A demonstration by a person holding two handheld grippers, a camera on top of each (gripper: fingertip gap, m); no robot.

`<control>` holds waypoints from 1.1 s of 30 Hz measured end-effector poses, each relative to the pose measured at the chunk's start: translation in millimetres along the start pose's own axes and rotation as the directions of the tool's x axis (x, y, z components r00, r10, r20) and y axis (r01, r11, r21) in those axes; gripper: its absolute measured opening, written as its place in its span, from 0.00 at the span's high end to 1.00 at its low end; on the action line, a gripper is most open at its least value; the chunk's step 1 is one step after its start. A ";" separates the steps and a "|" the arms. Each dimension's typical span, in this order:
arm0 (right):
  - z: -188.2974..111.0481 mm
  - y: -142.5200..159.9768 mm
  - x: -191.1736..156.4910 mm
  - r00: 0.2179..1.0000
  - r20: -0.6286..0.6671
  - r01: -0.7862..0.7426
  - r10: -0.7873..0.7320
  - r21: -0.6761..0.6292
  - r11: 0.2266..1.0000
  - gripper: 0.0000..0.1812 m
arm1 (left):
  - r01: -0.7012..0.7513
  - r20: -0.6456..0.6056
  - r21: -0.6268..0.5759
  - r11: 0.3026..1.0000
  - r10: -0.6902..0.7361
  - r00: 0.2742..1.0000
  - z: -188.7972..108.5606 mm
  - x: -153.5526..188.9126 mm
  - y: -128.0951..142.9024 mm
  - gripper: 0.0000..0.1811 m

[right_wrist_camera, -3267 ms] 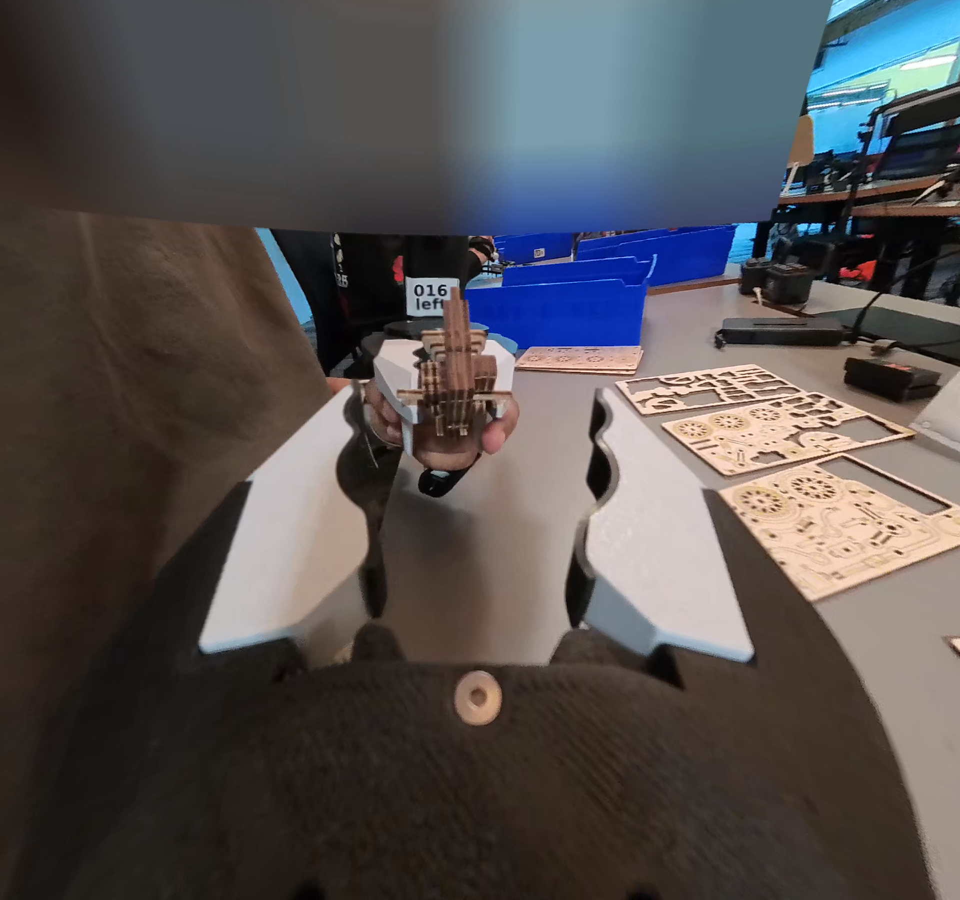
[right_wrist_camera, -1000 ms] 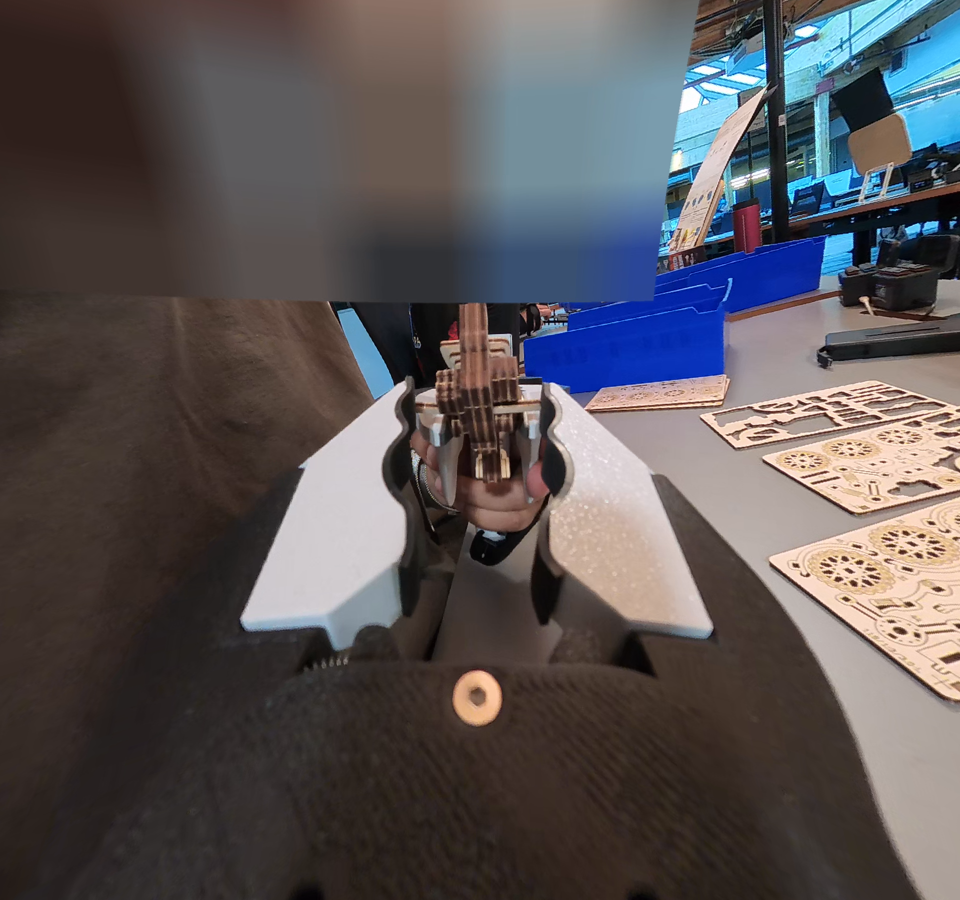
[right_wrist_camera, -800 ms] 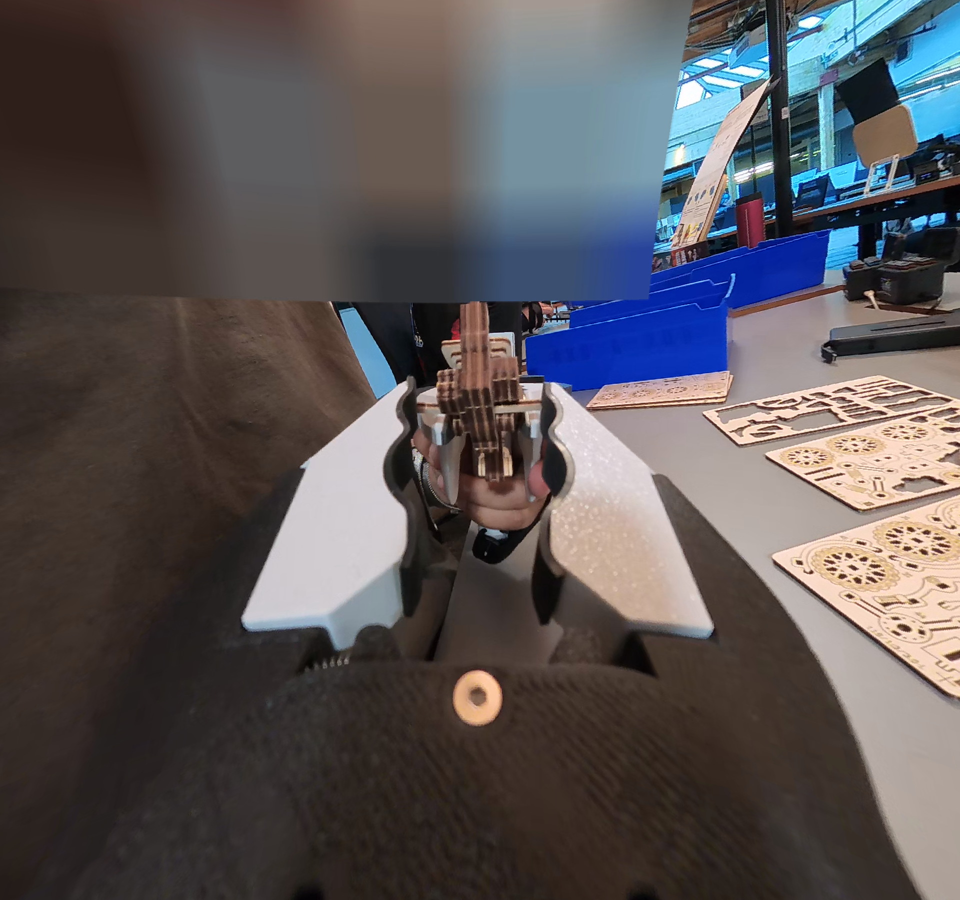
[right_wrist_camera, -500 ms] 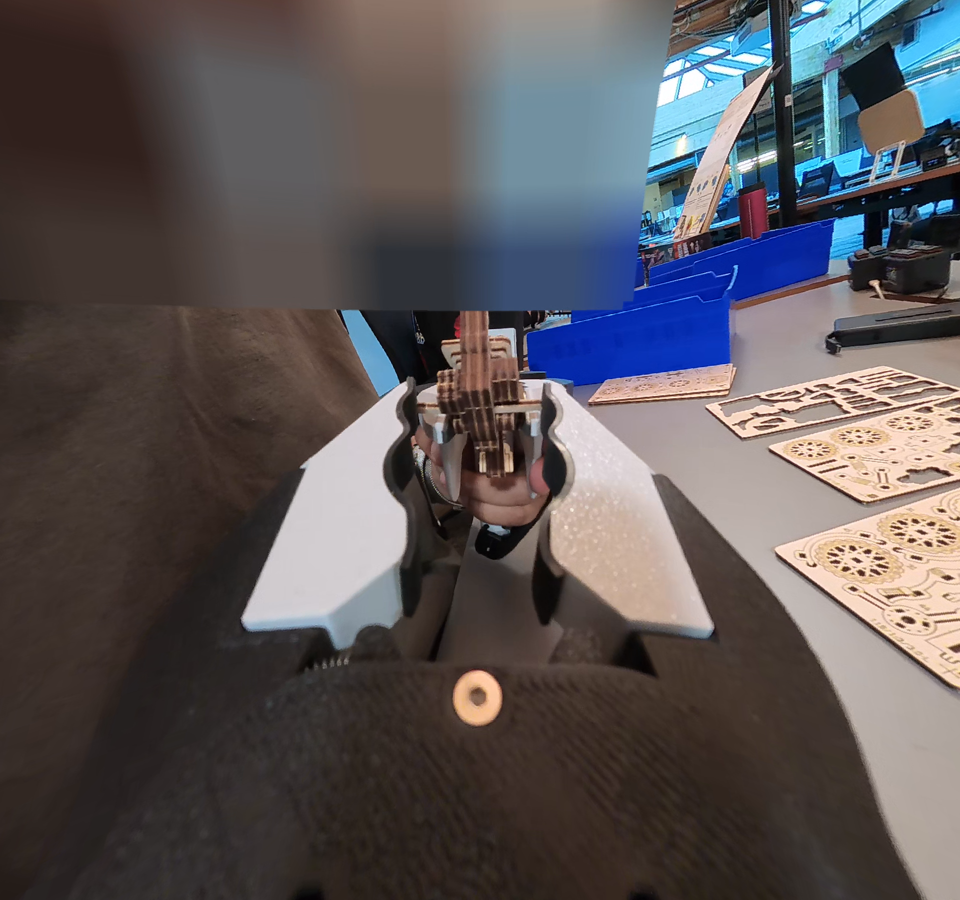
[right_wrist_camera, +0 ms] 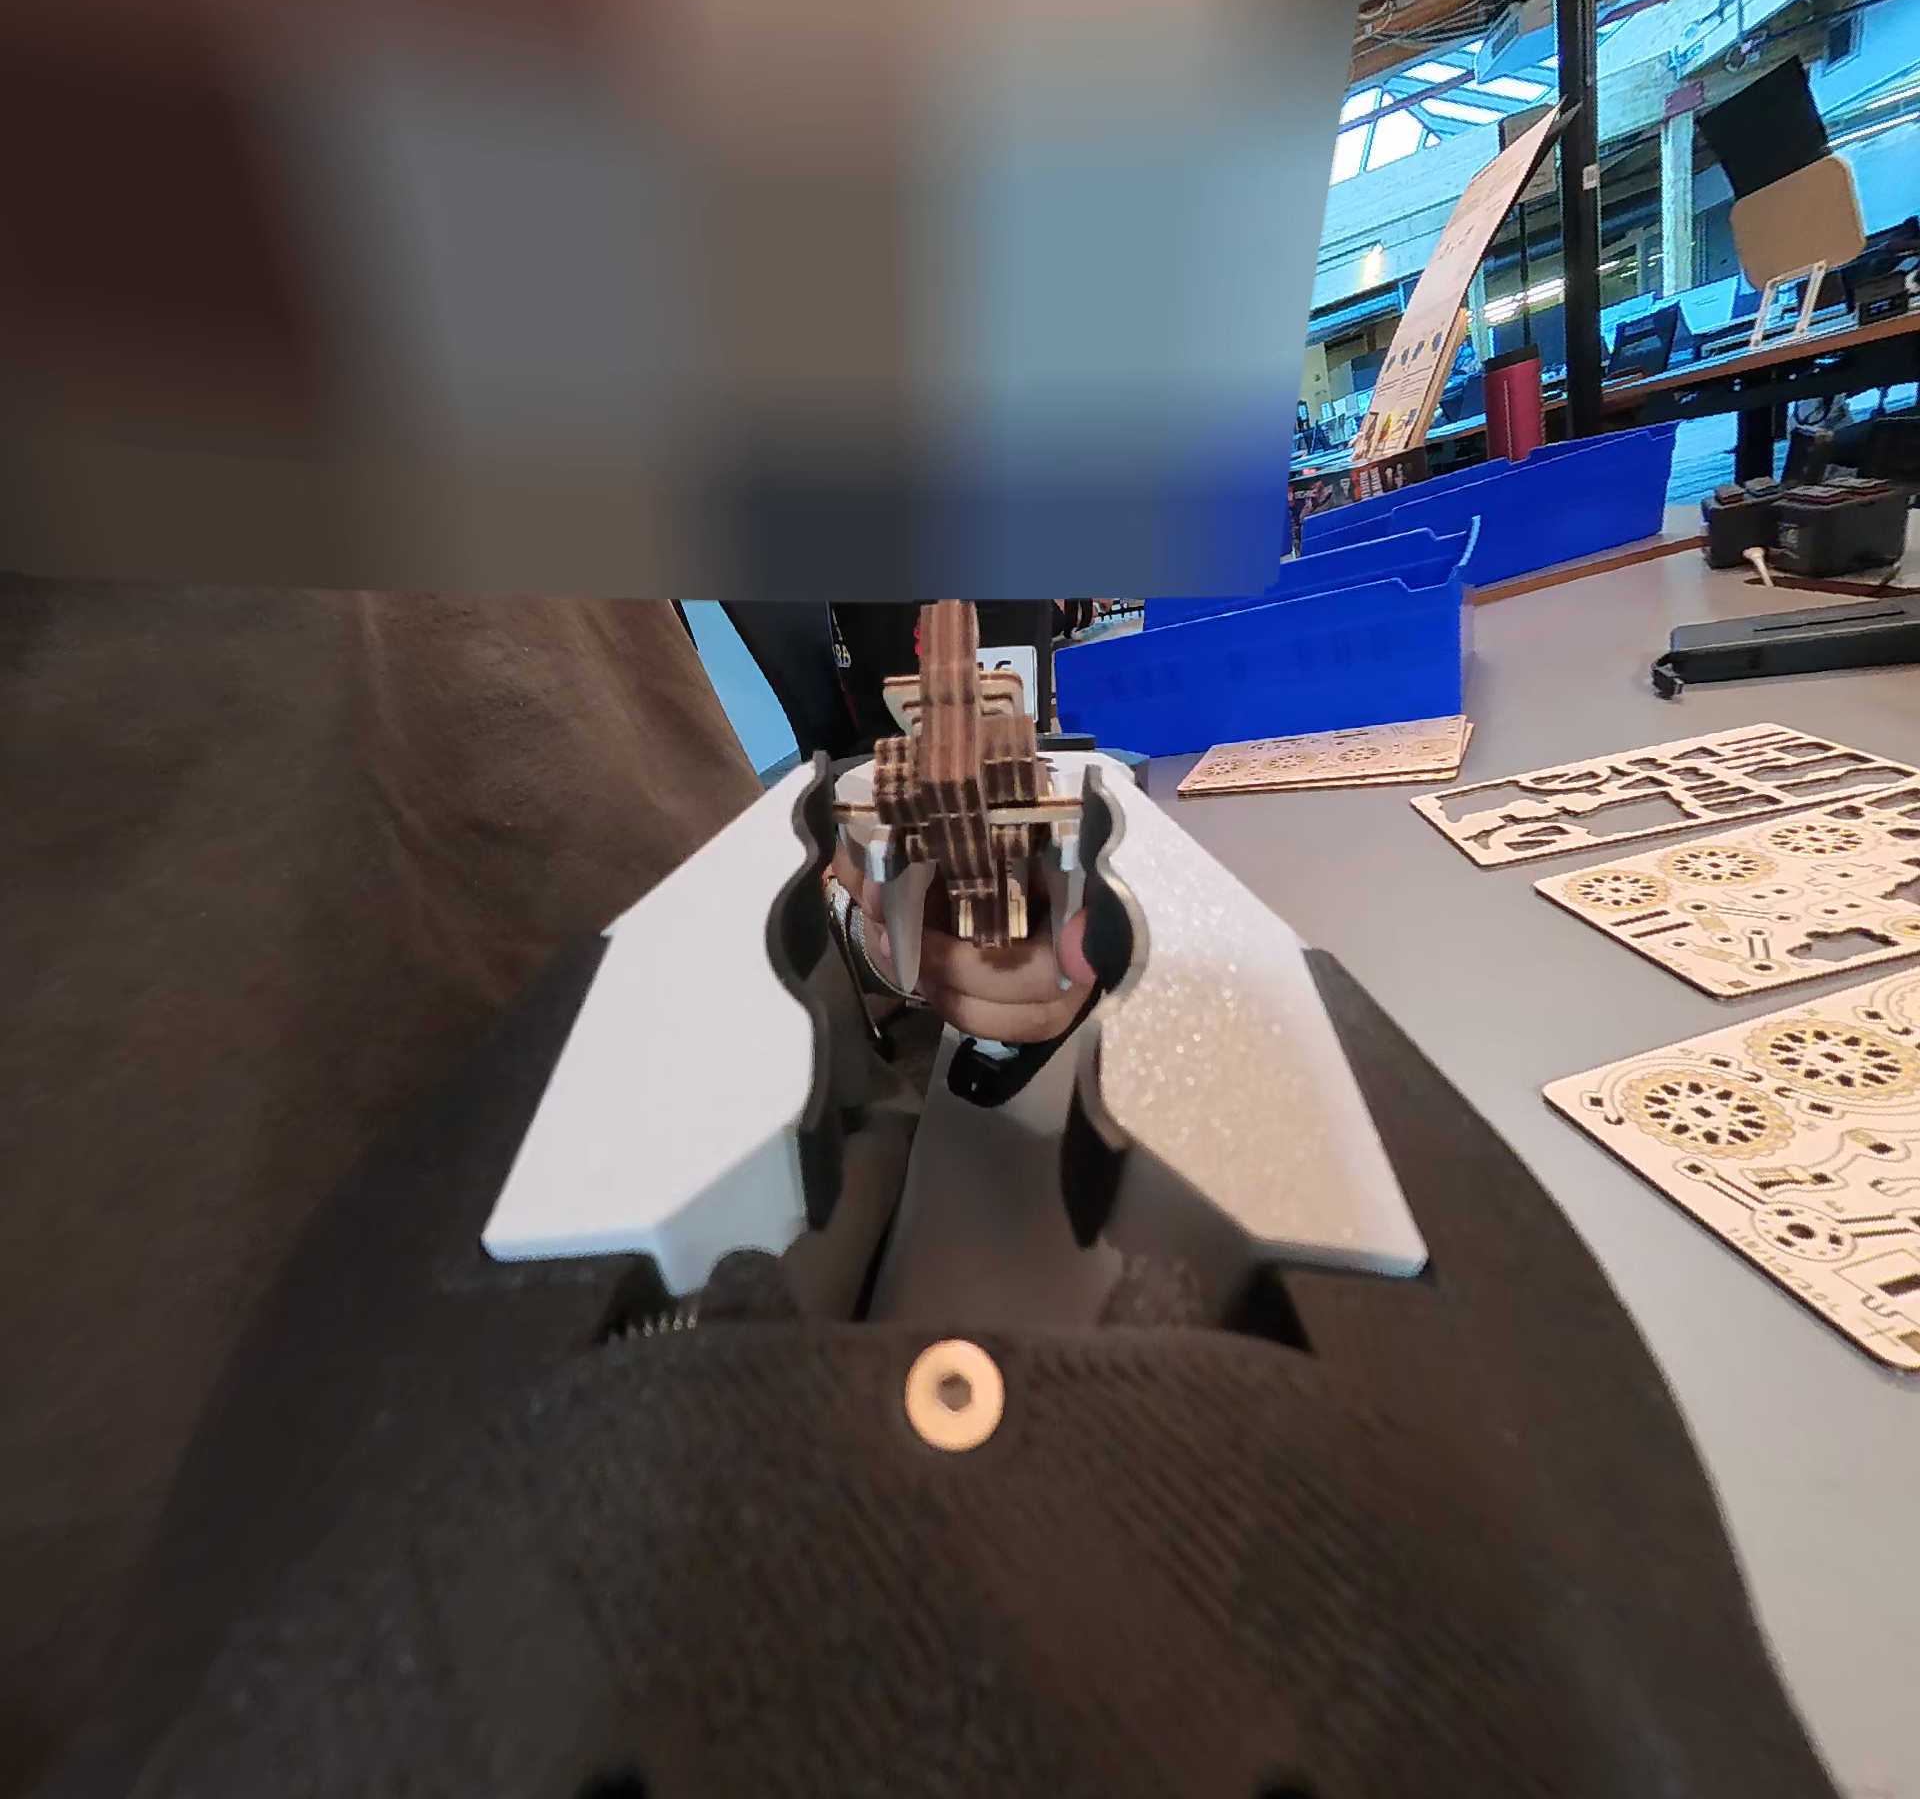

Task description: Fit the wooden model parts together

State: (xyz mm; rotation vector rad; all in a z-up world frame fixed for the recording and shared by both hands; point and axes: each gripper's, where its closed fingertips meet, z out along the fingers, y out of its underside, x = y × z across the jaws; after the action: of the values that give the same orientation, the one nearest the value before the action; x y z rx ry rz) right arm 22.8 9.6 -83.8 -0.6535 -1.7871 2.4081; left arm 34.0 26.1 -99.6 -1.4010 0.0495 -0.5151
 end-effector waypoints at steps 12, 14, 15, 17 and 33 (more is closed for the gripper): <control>-1.0 2.9 1.1 1.000 -0.003 0.010 -0.010 -0.028 1.000 0.75 | 0.004 0.001 -0.014 1.000 -0.004 1.000 0.2 -0.9 2.7 0.85; -1.1 2.8 1.4 1.000 -0.008 0.013 -0.014 -0.028 1.000 0.75 | 0.006 0.002 -0.014 1.000 -0.006 1.000 0.2 -1.3 2.8 0.85; -1.0 2.7 1.4 1.000 -0.008 0.015 -0.015 -0.028 1.000 0.75 | 0.007 0.002 -0.014 1.000 -0.007 1.000 0.1 -1.2 2.8 0.85; -0.9 2.4 1.9 1.000 -0.010 0.013 -0.013 -0.025 1.000 0.75 | 0.009 0.004 -0.014 1.000 -0.009 1.000 0.2 -1.7 2.8 0.85; -23.3 -13.9 28.1 0.991 -0.132 -0.008 0.014 0.051 0.999 0.60 | 0.036 0.116 -0.071 0.997 -0.027 0.993 -4.5 -24.2 10.2 0.85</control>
State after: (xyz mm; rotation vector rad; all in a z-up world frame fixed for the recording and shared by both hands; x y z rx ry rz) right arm 3.4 43.5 -84.5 -0.7991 -1.6702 2.3476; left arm 14.2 31.7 -116.6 -1.5029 -0.0470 -0.4620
